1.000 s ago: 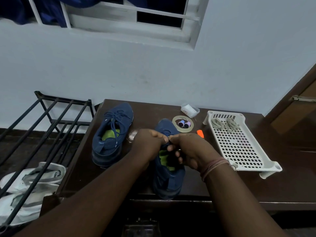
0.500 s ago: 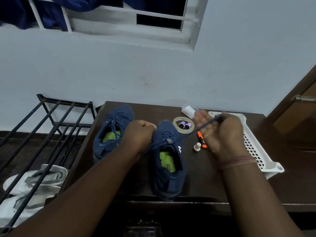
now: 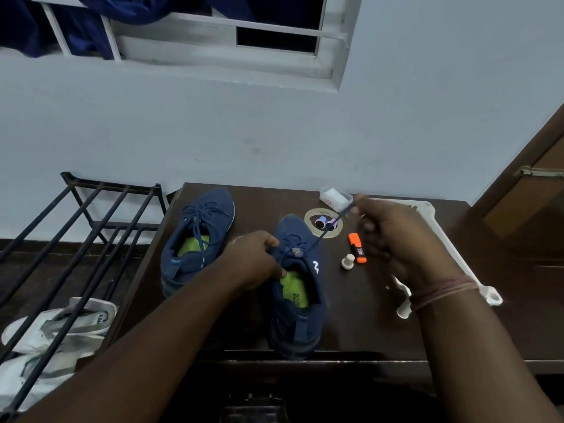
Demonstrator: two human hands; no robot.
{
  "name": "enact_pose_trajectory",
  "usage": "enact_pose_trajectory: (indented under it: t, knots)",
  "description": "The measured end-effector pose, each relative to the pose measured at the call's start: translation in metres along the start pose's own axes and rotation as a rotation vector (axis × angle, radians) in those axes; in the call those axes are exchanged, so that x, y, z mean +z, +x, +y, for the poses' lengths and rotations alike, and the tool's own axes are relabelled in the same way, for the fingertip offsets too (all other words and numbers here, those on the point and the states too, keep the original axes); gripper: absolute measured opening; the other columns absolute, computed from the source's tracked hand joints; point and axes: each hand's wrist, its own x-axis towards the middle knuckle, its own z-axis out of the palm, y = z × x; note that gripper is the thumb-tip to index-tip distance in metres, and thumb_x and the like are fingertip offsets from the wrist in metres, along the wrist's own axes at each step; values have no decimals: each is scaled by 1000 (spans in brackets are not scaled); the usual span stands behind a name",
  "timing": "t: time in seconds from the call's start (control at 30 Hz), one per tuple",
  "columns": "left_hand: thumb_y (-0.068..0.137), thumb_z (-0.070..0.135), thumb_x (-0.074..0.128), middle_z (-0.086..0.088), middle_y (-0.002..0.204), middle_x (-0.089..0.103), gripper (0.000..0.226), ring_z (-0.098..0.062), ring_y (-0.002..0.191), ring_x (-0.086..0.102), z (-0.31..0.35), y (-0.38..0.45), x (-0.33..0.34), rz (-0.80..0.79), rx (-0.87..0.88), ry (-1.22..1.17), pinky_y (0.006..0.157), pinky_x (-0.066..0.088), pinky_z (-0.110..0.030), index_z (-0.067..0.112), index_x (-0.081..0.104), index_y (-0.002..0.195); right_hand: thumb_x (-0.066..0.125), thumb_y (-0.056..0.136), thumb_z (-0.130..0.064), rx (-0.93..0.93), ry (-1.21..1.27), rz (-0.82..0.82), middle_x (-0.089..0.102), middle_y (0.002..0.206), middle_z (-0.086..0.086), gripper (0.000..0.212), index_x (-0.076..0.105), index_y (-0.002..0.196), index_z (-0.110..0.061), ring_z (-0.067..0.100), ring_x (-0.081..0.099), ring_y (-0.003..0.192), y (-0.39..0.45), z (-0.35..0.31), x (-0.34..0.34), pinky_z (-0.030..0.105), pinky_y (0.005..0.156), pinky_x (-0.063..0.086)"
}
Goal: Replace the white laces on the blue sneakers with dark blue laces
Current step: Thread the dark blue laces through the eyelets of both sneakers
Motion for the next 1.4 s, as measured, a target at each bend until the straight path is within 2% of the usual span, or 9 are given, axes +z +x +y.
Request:
enact_pose_trajectory:
  t: [0.2, 0.4, 0.5, 0.67, 0.83, 0.97, 1.1, 1.3, 1.4]
  knots:
    - [44, 42, 77, -1, 134, 59, 85, -26, 124, 55, -1, 3, 5, 5, -3, 109, 105, 44, -50, 33, 57, 125, 68, 90, -32, -273, 154, 339, 43, 59, 8, 35, 60, 82, 1, 12, 34, 40, 7, 6, -13, 22, 41, 30]
    - [75, 38, 84, 10, 157, 36, 100, -6, 143, 35, 26, -21, -7, 164, 512, -69, 113, 36, -35, 44, 22, 154, 47, 104, -33, -252, -30, -159, 58, 73, 11, 38, 69, 98, -2, 13, 36, 44, -4, 10, 29, 21, 46, 28]
    - [86, 21, 78, 12, 142, 54, 87, 6, 130, 48, 40, -35, -17, 93, 746, -184, 107, 41, -21, 40, 28, 155, 39, 107, -34, -231, -11, -302, 63, 78, 8, 42, 68, 106, -4, 15, 47, 52, -10, 12, 48, 24, 48, 38]
    - [92, 27, 71, 12, 100, 65, 57, 2, 70, 59, 34, -34, -15, 216, 640, -248, 70, 47, -16, 35, 49, 143, 37, 107, -33, -321, 183, -233, 51, 62, 1, 44, 69, 100, -4, 17, 46, 60, -8, 11, 53, 45, 76, 54]
    - [97, 25, 60, 14, 91, 68, 12, 7, 79, 59, 32, -26, -16, 473, 476, -233, 68, 43, -18, 29, 71, 101, 41, 106, -14, -248, 228, -209, 35, 60, 2, 30, 64, 116, 2, 10, 41, 52, -4, 12, 51, 45, 87, 57]
    - [95, 21, 66, 8, 111, 65, 31, 0, 93, 64, 35, -31, -10, 320, 549, -396, 86, 54, -25, 26, 61, 125, 43, 106, -24, -320, -89, -168, 64, 65, -16, 31, 68, 118, -11, -1, 63, 65, -9, 20, 59, 33, 83, 57]
    - [100, 11, 58, 4, 129, 65, 52, -2, 116, 63, 45, -38, 6, 95, 625, -594, 97, 51, -21, 19, 43, 149, 35, 108, -31, -358, 123, -267, 71, 108, 5, 37, 55, 139, -29, 16, 66, 110, -11, 18, 69, 33, 100, 50]
    - [93, 8, 68, 2, 87, 77, 16, -9, 74, 70, 45, -42, 11, 279, 612, -559, 67, 54, -22, 17, 76, 102, 36, 106, -38, -273, 145, -369, 66, 121, 0, 38, 54, 140, -33, 13, 62, 110, -9, 21, 63, 33, 97, 47]
    - [96, 13, 63, 4, 90, 76, 16, -6, 63, 60, 43, -26, -16, 568, 484, -742, 56, 46, -23, 23, 75, 91, 46, 100, -45, -288, -141, -178, 69, 111, -3, 30, 66, 119, -33, 10, 60, 94, 2, 22, 52, 40, 92, 49]
